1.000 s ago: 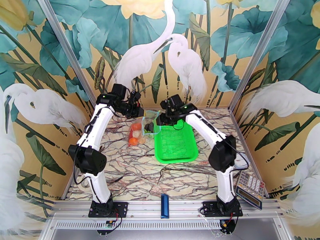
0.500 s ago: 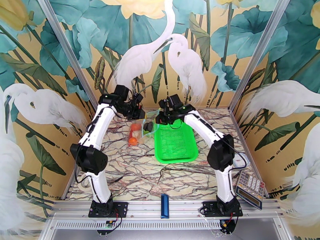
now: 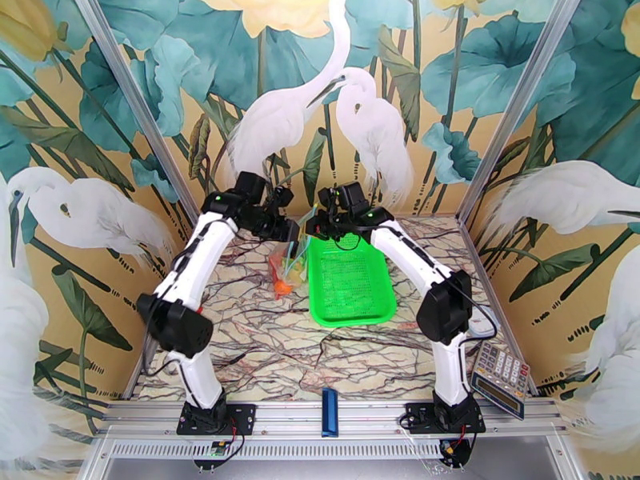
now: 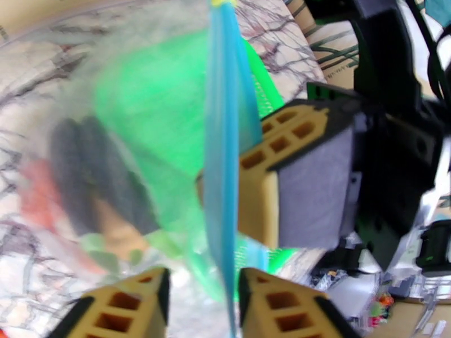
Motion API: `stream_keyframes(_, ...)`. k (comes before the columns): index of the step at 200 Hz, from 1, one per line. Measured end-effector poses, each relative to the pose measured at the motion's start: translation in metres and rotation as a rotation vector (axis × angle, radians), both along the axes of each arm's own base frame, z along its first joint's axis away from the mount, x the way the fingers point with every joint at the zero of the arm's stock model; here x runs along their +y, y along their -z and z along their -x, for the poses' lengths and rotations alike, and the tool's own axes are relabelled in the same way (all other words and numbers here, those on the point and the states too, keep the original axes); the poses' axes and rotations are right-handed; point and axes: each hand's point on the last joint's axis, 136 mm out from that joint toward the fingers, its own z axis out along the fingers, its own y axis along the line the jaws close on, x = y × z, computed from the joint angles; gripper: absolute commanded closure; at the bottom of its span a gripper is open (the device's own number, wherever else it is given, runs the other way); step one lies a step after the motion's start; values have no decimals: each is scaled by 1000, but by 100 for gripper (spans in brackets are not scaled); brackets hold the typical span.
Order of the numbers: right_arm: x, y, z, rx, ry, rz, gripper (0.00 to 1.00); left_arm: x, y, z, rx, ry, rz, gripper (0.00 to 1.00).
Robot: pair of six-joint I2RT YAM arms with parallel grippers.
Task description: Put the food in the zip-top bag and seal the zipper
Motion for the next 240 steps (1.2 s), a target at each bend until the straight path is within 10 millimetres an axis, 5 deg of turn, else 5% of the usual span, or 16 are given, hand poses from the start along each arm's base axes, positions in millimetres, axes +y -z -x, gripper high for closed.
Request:
stream_keyframes(55,0,-6,0,-5,0,-3,100,29,-53,37,-342,-62,-125,54)
stream_keyframes(113,3,-19,0,-23,-5,-14,99,8,-23,71,-347,22,-243,51)
stream_keyframes(175,4,-14,-1,-13,-6,-7,99,26,-12,66,-352,-56,-369,50)
stream_keyframes(240,5,-10,-2,-2,-10,5,99,24,4,77,-280,-27,-354,50)
